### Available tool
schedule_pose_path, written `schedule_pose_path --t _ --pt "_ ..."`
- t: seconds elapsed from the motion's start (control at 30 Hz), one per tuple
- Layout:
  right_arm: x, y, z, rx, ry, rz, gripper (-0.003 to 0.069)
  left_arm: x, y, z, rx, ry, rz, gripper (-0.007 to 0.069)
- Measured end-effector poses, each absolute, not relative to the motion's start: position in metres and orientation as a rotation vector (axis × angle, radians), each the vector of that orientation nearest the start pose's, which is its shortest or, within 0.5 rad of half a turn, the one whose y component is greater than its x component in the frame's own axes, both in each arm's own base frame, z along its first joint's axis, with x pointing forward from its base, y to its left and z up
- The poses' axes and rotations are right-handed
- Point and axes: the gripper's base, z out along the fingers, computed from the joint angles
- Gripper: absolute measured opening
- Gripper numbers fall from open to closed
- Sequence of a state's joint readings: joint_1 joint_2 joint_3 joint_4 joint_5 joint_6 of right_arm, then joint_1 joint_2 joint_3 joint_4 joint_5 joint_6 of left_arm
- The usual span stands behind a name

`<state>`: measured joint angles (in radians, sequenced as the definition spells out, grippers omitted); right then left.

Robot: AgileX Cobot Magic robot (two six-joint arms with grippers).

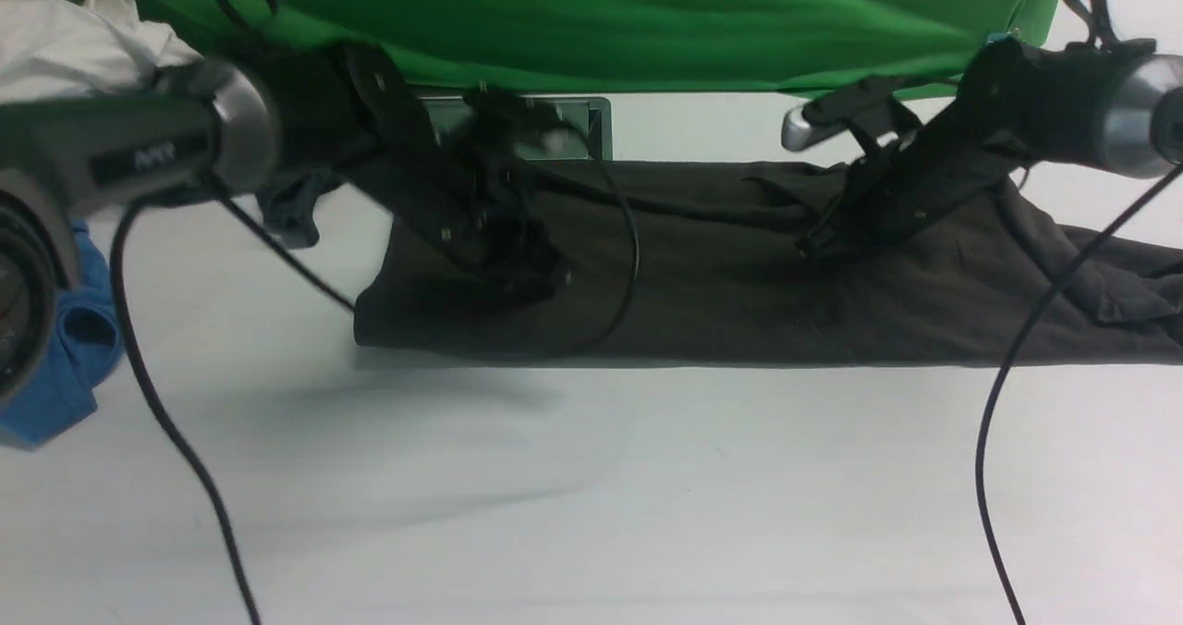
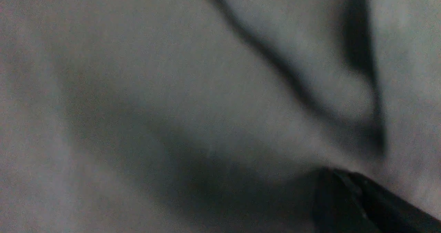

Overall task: Fold a long-sleeved shirt on a white desktop.
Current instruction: 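Pull the folded dark garment lengthwise by its ends to straighten it flat on the table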

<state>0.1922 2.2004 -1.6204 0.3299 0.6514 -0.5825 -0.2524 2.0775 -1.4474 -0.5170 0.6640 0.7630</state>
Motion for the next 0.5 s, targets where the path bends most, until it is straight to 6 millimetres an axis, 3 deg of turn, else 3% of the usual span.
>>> schedule_pose_path --t 0.07,0.27,0.33,0.5 --pt "0.466 0.109 0.151 -0.715 2.536 0.222 0.0027 0.408 -0.134 0.151 0.874 2.535 -0.351 0.0017" --pt "0.496 0.109 0.152 -0.641 2.391 0.157 0.0027 0.405 -0.132 0.149 0.861 2.526 -0.327 0.0017" --pt "0.513 0.101 0.145 -0.554 2.267 0.082 0.0027 0.404 -0.133 0.149 0.862 2.519 -0.321 0.0017" --pt "0.532 0.078 0.142 -0.398 2.104 -0.018 0.0054 0.404 -0.132 0.153 0.904 2.503 -0.284 0.0017"
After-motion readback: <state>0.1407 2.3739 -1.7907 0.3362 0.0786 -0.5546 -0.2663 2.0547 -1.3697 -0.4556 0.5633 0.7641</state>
